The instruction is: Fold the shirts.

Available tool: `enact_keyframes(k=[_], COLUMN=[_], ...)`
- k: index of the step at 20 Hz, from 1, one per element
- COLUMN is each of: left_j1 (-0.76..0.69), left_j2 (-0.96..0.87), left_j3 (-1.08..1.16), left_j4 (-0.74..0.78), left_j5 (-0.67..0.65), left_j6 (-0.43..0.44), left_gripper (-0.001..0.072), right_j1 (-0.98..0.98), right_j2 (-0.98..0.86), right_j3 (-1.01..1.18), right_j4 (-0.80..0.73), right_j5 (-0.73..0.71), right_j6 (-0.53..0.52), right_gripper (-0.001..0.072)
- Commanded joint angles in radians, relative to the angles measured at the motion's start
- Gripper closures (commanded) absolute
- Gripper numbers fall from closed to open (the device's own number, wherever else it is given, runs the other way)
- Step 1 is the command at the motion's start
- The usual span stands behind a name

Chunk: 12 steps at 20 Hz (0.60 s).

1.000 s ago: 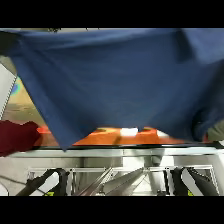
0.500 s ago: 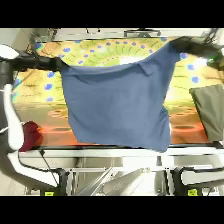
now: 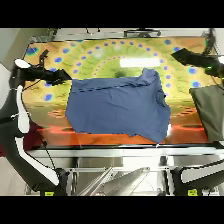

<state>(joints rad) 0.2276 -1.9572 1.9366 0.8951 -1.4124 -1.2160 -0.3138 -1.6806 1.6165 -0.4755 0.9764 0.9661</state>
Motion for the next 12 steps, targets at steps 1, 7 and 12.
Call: enact_keyframes(k=[1, 7, 12], left_j1=[0.091, 0.138, 0.080], left_j2=[0.008, 0.247, 0.319], left_j3=[-0.012, -0.647, -0.893], left_j4=[0.004, 0.004, 0.001], left_j5=[-0.271, -0.168, 0.031], left_j6=[-0.093, 0.003, 0.074], left_gripper=[0.0005, 0.0013, 0.0014], right_j1=[-0.127, -0.303, -0.333], right_j2=[0.063, 0.358, 0.459], right_j3=[-0.047, -0.569, -0.938], right_j4=[-0.084, -0.315, -0.326], right_j5=[0.326, 0.354, 0.274], right_j6=[0.090, 0.145, 0.217], right_gripper=[0.0434, 0.0296, 0.0274])
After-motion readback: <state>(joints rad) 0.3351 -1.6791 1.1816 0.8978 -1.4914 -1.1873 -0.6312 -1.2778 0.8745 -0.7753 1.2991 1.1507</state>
